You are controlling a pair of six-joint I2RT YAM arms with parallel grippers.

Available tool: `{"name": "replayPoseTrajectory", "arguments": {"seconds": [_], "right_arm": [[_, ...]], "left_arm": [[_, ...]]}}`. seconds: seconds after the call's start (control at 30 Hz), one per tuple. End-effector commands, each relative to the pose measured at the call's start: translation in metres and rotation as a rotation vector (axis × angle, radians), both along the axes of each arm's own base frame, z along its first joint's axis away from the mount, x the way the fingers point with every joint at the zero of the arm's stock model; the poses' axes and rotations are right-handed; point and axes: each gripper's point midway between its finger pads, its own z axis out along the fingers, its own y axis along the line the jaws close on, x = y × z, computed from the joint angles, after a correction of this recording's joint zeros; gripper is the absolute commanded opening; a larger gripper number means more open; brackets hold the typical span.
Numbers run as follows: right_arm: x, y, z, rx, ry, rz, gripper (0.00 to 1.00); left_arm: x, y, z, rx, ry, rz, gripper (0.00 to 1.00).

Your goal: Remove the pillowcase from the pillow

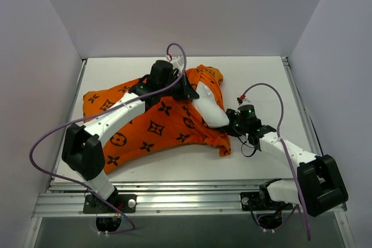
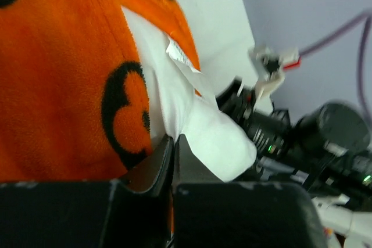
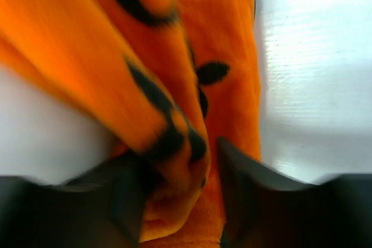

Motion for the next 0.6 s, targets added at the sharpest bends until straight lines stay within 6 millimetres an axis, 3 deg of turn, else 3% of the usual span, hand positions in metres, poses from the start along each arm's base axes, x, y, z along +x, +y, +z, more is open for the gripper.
{"name": "replayPoseTrajectory", "arguments": {"seconds": [0.0, 0.07, 0.1, 0.2, 0.23, 0.3, 0.37, 0.43, 0.57], "right_arm": [[0.022, -0.009, 0.048, -0.124, -0.121, 0.079, 0.46], [0.017, -0.015, 0.062, -0.178, -0.118, 0.104, 0.57], [0.024, -0.014, 0.09, -0.172, -0.176, 0.103, 0.59], [0.022, -0.012, 0.117, -0.186, -0.211, 0.132, 0.67], [0.024, -0.004, 0.135, -0.175, -0.253, 0.154, 0.69], [0.026, 0.006, 0.148, -0.171, -0.292, 0.179, 0.71], [0.03, 0.024, 0.157, -0.181, -0.323, 0.209, 0.73], [0.032, 0.043, 0.148, -0.197, -0.307, 0.254, 0.73], [0.046, 0.056, 0.136, -0.217, -0.308, 0.263, 0.73]], "left_arm": [[-0.055, 0.011, 0.01, 0.055, -0.065, -0.155, 0.02], [-0.068, 0.028, -0.022, 0.14, -0.031, -0.144, 0.02], [-0.071, 0.033, -0.031, 0.163, -0.021, -0.139, 0.02], [-0.082, 0.045, -0.049, 0.206, -0.016, -0.134, 0.02], [-0.084, 0.046, -0.049, 0.211, -0.022, -0.137, 0.02], [-0.089, 0.044, -0.048, 0.221, -0.045, -0.153, 0.02], [-0.09, 0.041, -0.045, 0.222, -0.058, -0.164, 0.02], [-0.09, 0.039, -0.041, 0.228, -0.071, -0.166, 0.02], [-0.088, 0.041, -0.034, 0.237, -0.099, -0.16, 0.02]]}}
